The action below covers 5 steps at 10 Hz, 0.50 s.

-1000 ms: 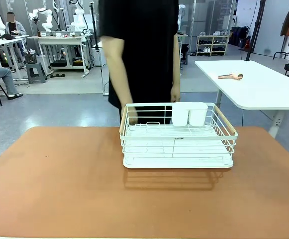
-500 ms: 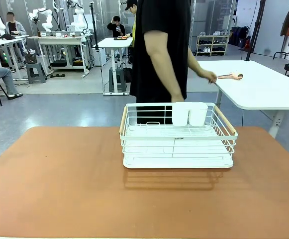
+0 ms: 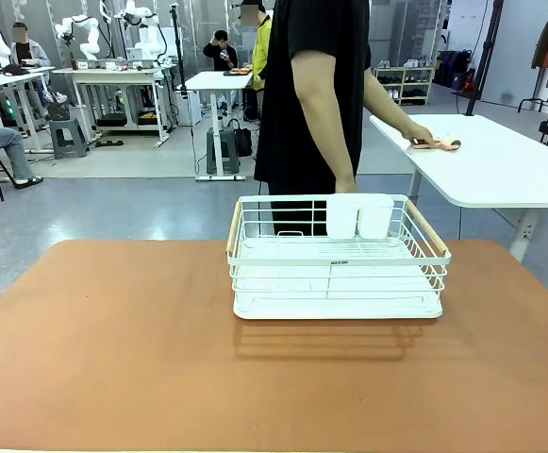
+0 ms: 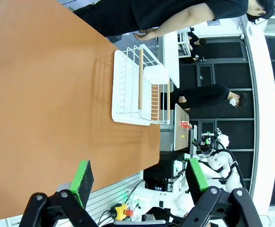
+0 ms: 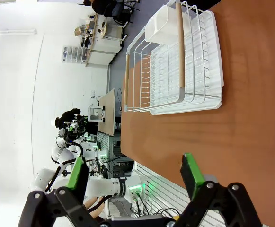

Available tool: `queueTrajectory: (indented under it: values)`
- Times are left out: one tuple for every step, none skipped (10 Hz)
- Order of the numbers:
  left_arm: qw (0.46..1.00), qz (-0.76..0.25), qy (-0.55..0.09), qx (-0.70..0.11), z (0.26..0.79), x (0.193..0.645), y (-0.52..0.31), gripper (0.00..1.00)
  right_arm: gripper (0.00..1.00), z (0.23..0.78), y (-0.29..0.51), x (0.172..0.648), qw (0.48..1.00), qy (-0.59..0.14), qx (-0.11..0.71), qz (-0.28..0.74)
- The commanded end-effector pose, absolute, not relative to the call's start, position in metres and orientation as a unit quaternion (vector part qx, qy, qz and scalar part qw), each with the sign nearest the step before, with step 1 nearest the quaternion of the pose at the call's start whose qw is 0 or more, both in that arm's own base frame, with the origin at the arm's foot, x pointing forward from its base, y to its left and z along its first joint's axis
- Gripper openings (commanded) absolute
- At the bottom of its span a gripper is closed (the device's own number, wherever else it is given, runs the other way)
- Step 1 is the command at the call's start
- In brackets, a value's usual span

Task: Clean the table.
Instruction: Pick up the Lint Roller when the human hands it over.

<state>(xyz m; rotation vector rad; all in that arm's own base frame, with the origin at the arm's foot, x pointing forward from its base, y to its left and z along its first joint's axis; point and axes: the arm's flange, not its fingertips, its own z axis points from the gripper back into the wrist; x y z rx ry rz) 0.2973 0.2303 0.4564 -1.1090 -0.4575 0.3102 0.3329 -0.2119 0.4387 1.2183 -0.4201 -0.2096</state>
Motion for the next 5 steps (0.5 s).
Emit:
queueTrajectory:
  values:
    - [0.809,0.136,-0.223,-0.526,0.4596,0.2950,0.2325,1.00,1.00,0.4415,-0.2109,0.3325,0.790,-0.205,0.571,-0.094]
    - [0.809,0.136,-0.223,-0.526,0.4596,0.2950,0.2325,1.00,1.00,0.4415,-0.2109,0.3325,0.790,-0.205,0.571,-0.094]
    - [0.809,0.136,-0.223,-0.526,0.4596,0.2950,0.2325,1.00,1.00,0.4415,-0.2109,0.3325,0.790,-0.205,0.571,-0.094]
    - [0.809,0.136,-0.223,-0.526,0.4596,0.2950,0.2325,1.00,1.00,0.4415,-0.2109,0.3325,0.790,-0.205,0.571,-0.094]
    - [0.809,0.136,-0.223,-0.526,0.4596,0.2950,0.2325,1.00,1.00,0.4415,-0.2109,0.3325,0.790,-0.205,0.571,-0.094]
